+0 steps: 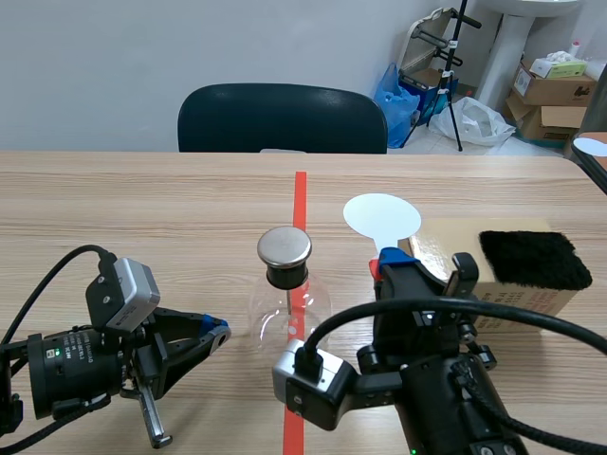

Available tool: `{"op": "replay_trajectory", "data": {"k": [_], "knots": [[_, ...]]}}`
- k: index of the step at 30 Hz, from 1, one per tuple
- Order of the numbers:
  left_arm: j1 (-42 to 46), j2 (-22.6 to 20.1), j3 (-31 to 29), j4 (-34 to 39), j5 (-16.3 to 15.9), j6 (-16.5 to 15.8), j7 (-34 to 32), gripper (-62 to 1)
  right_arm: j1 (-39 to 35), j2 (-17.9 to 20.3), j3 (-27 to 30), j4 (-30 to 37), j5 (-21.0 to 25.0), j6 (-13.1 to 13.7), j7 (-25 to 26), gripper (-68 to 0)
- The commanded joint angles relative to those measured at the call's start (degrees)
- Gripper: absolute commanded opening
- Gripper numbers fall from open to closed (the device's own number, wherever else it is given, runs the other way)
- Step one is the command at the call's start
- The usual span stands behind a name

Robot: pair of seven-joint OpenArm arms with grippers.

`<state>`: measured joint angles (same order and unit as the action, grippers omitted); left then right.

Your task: Do the electroscope experiment

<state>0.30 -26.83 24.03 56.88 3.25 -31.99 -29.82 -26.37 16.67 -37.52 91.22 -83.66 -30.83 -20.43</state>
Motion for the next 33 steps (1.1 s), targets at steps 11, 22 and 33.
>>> {"op": "replay_trajectory", "data": {"k": [11, 22, 33], "knots": [[-0.3, 0.2, -0.2, 1.1, -0.4, -0.3, -0.5, -58.0, 0.6, 0.0, 0.3, 0.2, 0.0, -0.8, 0.3, -66.7], [-0.3, 0.2, -0.2, 1.1, -0.4, -0.3, -0.6, -58.0, 0.6, 0.2, 0.3, 0.2, 0.0, -0.8, 8.3, -66.7], [-0.3, 0.2, -0.2, 1.1, -0.4, -0.3, -0.6, -58.0, 0.7, 0.2, 0.3, 0.2, 0.0, -0.8, 18.5, -66.7]]}}
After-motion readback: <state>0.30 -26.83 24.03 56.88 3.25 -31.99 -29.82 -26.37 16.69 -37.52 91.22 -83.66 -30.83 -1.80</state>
